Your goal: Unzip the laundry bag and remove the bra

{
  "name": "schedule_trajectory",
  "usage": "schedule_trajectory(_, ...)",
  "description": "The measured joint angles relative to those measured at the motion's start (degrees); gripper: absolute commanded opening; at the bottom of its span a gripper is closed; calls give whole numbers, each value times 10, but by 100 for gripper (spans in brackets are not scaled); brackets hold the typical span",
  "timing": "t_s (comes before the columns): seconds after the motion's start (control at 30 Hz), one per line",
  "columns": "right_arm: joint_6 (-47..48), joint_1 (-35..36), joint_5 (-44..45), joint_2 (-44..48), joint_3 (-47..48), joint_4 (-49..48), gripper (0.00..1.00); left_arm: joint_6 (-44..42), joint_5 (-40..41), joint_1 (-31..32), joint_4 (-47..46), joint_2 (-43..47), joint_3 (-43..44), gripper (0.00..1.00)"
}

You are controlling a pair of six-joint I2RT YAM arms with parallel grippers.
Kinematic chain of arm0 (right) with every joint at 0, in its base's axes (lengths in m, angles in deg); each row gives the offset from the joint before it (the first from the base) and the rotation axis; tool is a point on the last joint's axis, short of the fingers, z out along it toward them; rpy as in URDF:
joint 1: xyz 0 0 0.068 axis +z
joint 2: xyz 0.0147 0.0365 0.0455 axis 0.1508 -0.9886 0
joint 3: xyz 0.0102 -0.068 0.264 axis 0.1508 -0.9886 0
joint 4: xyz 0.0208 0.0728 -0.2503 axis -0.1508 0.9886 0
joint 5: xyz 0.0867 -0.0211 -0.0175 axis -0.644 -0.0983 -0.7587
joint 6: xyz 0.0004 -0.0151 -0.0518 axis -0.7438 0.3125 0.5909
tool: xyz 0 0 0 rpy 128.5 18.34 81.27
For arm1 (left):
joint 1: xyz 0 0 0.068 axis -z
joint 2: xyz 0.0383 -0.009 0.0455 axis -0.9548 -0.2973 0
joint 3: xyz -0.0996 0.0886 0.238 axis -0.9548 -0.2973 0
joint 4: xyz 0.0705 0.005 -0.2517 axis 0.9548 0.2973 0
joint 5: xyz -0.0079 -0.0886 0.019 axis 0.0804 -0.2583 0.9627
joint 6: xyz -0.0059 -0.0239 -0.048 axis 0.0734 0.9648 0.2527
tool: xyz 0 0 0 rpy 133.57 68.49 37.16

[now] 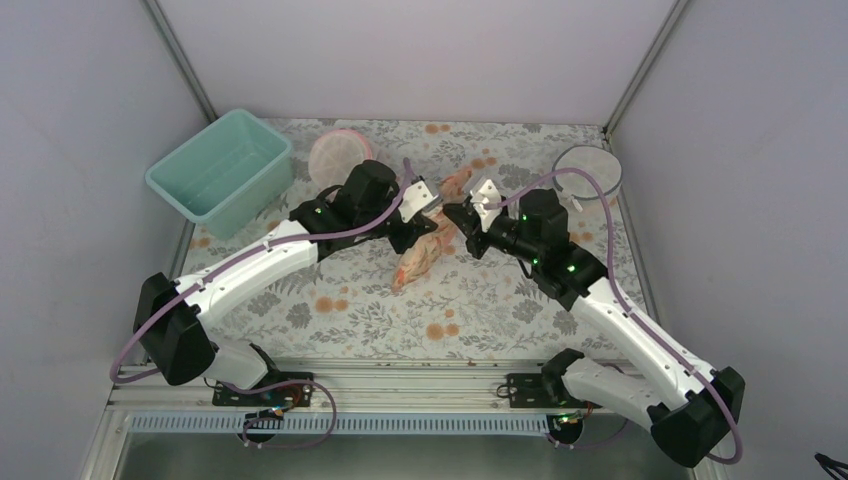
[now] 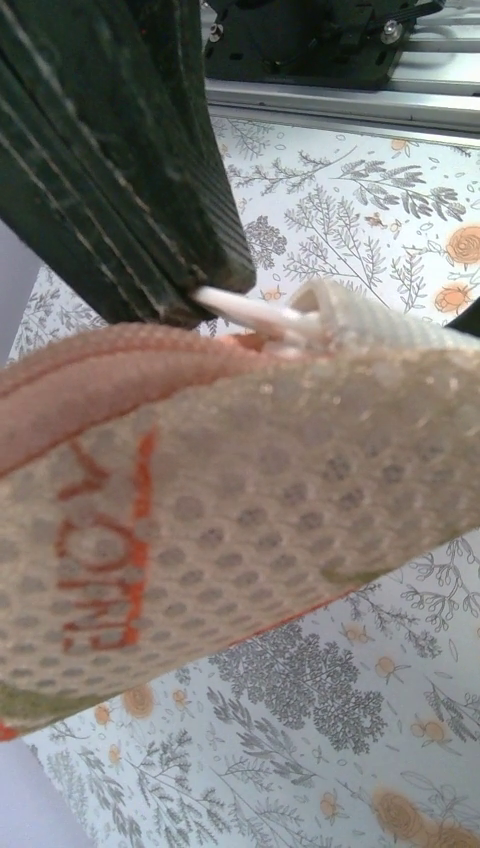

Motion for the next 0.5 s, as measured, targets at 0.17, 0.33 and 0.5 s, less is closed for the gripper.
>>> schedule_trajectory(0.17, -2, -3, 11, 1, 10, 23, 3, -31, 7, 0, -10, 0, -10, 2)
schedule_trajectory(0.33, -8, -36, 9, -10, 32, 46, 3, -89, 22, 0, -22, 4, -37, 2)
schedule_trajectory(0.5, -11, -84, -6, -17, 42, 66, 3, -132, 33, -2, -22, 19, -68, 2)
